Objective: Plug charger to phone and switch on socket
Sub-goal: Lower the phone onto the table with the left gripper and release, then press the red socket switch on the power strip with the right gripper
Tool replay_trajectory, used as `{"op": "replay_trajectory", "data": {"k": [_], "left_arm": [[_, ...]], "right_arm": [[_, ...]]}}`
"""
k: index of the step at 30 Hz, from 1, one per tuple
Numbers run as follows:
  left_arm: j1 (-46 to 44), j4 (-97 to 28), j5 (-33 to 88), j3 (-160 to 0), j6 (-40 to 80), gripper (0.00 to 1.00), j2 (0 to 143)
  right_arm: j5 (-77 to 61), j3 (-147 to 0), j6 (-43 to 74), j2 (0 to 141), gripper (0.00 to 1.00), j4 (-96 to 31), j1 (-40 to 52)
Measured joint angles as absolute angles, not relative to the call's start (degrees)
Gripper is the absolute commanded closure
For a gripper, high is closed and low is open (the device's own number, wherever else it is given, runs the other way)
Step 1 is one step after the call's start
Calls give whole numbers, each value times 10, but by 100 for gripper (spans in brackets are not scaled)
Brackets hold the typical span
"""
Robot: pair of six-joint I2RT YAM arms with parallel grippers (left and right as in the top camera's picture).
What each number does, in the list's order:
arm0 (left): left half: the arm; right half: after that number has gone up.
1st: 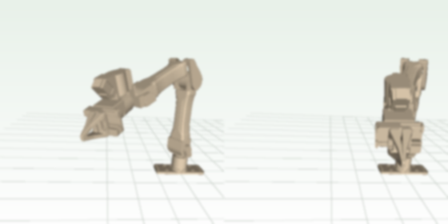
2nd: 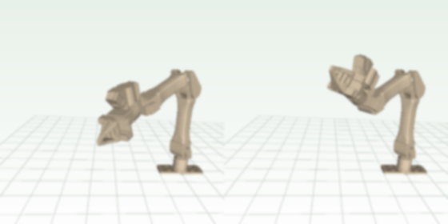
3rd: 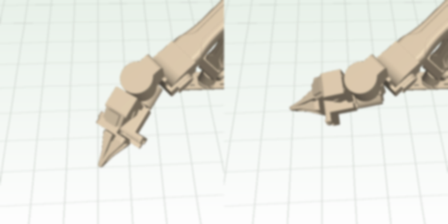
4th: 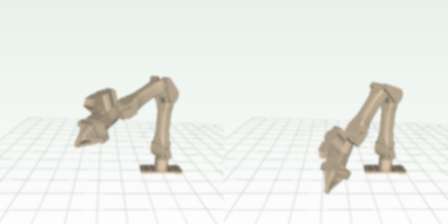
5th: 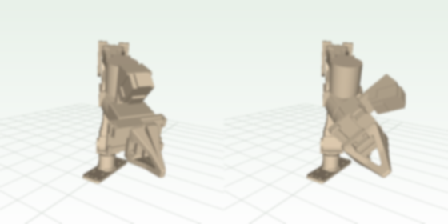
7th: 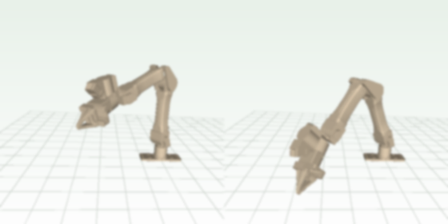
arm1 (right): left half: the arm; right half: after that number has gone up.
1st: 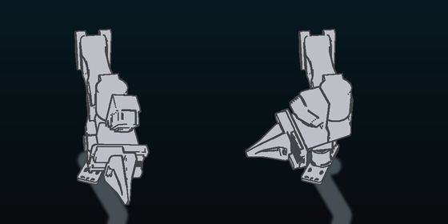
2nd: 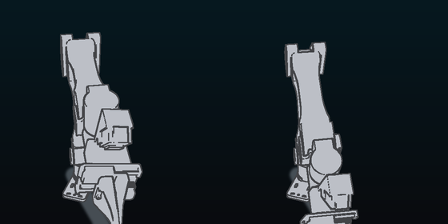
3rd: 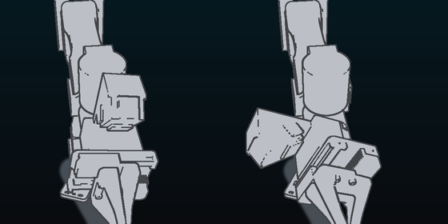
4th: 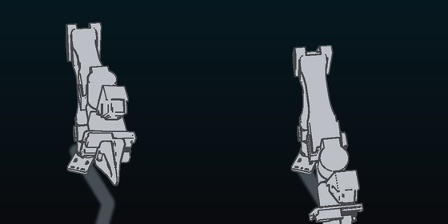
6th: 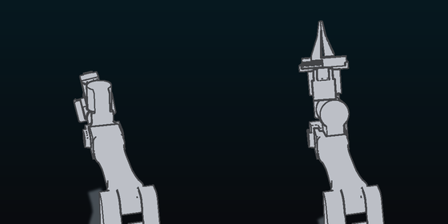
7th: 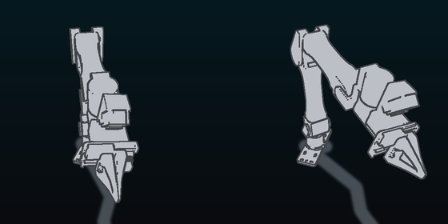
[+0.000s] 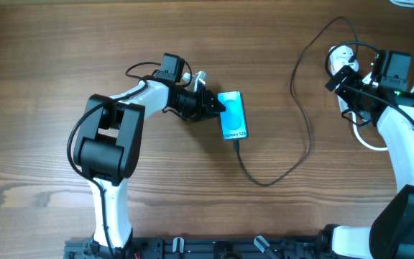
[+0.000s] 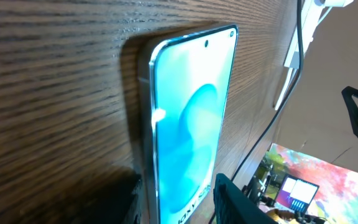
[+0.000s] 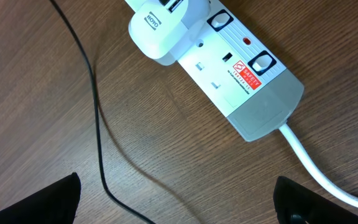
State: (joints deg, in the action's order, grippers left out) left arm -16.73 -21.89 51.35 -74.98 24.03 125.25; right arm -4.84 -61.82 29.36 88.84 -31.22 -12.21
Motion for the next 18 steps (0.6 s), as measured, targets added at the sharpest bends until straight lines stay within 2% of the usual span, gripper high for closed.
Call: {"op": "replay_trajectory", "data": {"k": [1, 3, 5, 6, 8, 10, 13, 15, 17, 18], "left_arm": [[-167, -219, 514, -750, 240, 64, 1253], [-165, -225, 514, -750, 240, 68, 1252], [-152, -254, 506, -750, 238, 68, 1246], [-142, -273, 497, -749, 237, 67, 1240], [-114, -350, 434, -741, 230, 66, 1201], [-94, -410, 369, -735, 223, 64, 1142], [-90, -501, 225, -735, 211, 55, 927], [-91, -537, 164, -737, 206, 43, 797], [-91, -597, 107, -737, 202, 40, 687], [-91, -643, 74, -737, 202, 34, 613]], "right_arm": [[-48, -618, 298, 888, 3, -311, -122], [-48, -618, 328, 888, 42, -309, -122], [-48, -618, 344, 888, 46, -313, -122], [-47, -618, 349, 888, 52, -318, -122], [-45, -619, 358, 888, 69, -326, -122], [-44, -619, 364, 888, 95, -328, -122], [-41, -619, 410, 888, 95, -338, -145], [-38, -619, 425, 888, 95, -329, -171], [-31, -619, 430, 889, 95, -320, -186], [-30, -624, 435, 898, 95, -316, -187]]}}
